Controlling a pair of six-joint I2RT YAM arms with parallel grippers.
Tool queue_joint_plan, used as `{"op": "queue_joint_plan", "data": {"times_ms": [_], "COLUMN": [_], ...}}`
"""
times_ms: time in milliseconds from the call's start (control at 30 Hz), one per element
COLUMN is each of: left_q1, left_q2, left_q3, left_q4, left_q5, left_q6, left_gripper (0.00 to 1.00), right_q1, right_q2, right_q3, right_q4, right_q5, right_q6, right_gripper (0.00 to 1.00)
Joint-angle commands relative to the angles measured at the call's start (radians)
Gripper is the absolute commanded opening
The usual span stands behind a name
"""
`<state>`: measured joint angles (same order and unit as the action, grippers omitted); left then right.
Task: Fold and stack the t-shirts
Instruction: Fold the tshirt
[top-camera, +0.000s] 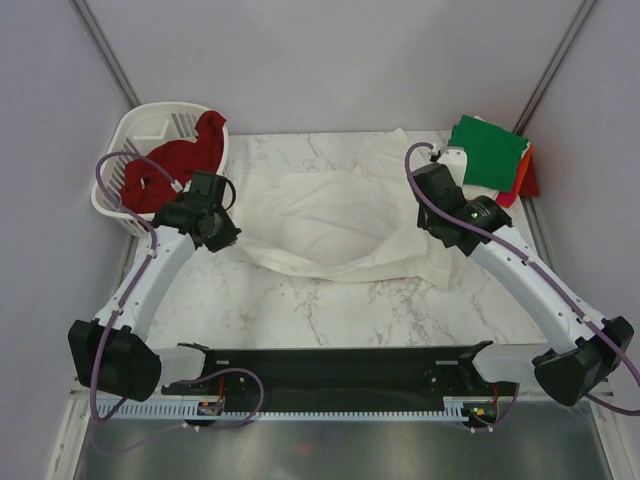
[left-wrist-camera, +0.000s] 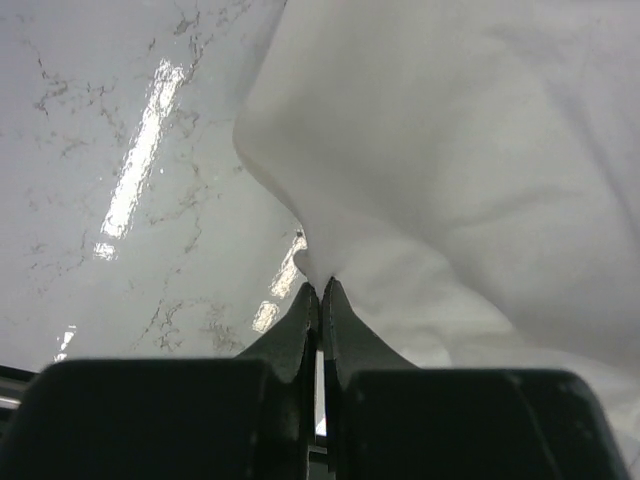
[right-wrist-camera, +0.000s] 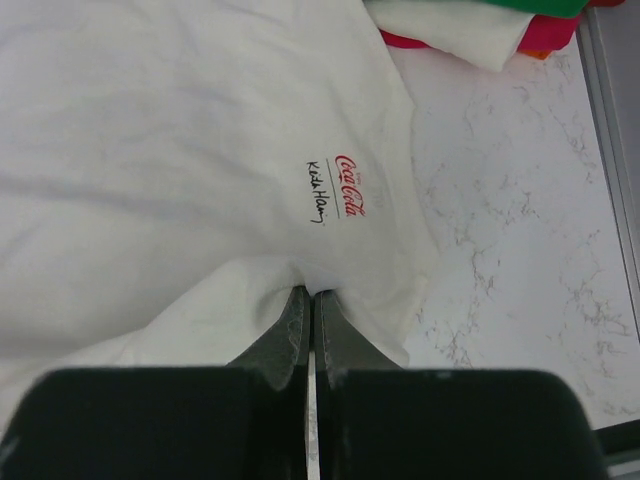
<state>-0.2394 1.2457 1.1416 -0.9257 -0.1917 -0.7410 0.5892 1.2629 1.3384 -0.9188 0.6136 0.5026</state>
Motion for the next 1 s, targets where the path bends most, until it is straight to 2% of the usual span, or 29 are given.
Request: {"op": "queue_joint_plan", "data": {"times_ms": [0, 333, 533, 767, 967], "left_q1": [0.017, 0.057, 0.121, 0.144, 0.144], "left_q2": [0.061, 0.287, 0.392, 0.509, 0.599], "left_q3": [0.073, 0.168, 0.191, 0.237, 0.282], "left_q4": [0.036, 0.050, 0.050, 0.050, 0.053], "left_q5": [-0.028, -0.035, -0.046, -0.011, 0.017], "left_q6": [0.071, 0.118, 0.143, 0.163, 0.173], "left_gripper": [0.02, 0.02, 0.02, 0.02, 0.02], "right_q1": [-0.068, -0.184, -0.264, -0.301, -0.304], "right_q2": [0.032, 0.265, 0.467, 0.641, 0.736], "right_q3": [0.013, 0.103, 0.237, 0.413, 0.488], "right_q4": [0.083, 0.170, 0.199, 0.196, 0.179], "right_q5": [-0.057, -0.089, -0.091, -0.143, -0.181], "right_q6": [-0.067, -0.117, -0.159, -0.226, -0.243], "right_gripper": [0.00, 0.00, 0.00, 0.00, 0.01]}}
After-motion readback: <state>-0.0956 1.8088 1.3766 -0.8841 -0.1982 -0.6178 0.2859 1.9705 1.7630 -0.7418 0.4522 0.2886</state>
